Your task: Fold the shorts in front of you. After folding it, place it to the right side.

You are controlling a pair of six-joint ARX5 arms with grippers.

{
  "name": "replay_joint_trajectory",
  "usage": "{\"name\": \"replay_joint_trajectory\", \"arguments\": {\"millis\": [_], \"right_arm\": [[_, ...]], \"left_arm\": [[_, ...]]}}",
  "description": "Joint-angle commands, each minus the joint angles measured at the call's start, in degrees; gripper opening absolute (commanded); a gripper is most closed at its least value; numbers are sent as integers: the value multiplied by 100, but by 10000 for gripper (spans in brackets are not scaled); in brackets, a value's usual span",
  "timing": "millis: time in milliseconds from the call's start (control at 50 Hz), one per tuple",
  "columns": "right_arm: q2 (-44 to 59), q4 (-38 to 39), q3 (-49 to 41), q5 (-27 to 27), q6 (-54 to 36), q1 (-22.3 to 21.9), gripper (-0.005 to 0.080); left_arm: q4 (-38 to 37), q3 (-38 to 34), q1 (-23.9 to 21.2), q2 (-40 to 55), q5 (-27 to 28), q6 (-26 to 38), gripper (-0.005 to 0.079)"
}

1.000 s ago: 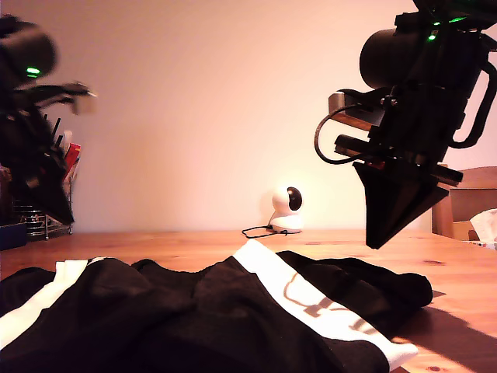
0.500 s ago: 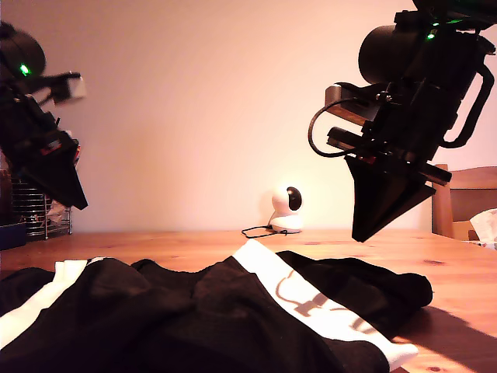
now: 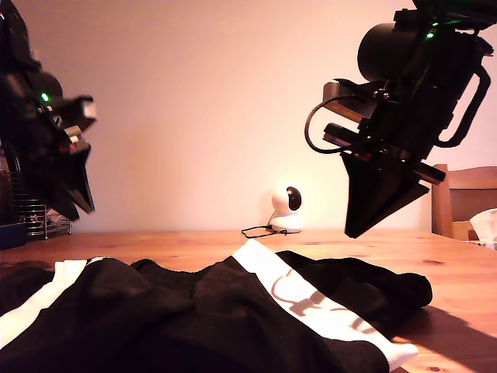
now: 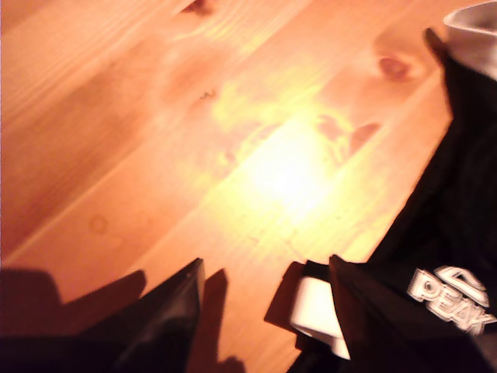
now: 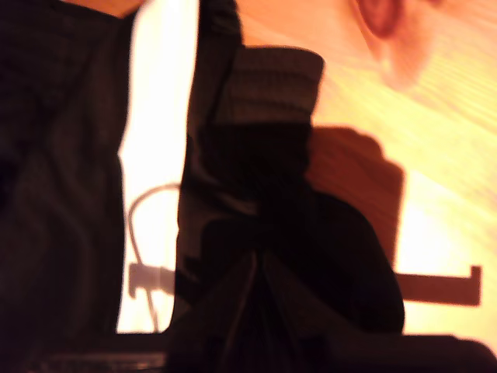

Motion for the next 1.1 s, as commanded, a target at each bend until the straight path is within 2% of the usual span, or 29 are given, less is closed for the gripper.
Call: {"name": "replay_joint_trajectory", "arguments": {"millis": [0,160,660,1080], "right_arm": [[46,72,-111,-39,-9,0,-13],[46,162,-111,-42,9,0,-13],[46,328,-111,-44,13,0,-13],[46,337,-111,-46,52,0,-13]], "left_arm": [[-76,-59,15,293,26,2,465],[-380,-59,20,527,0,9,465],[-592,-61,0,584,168,-26,465],[-688,-63,-282,927,153,-48,465]]}}
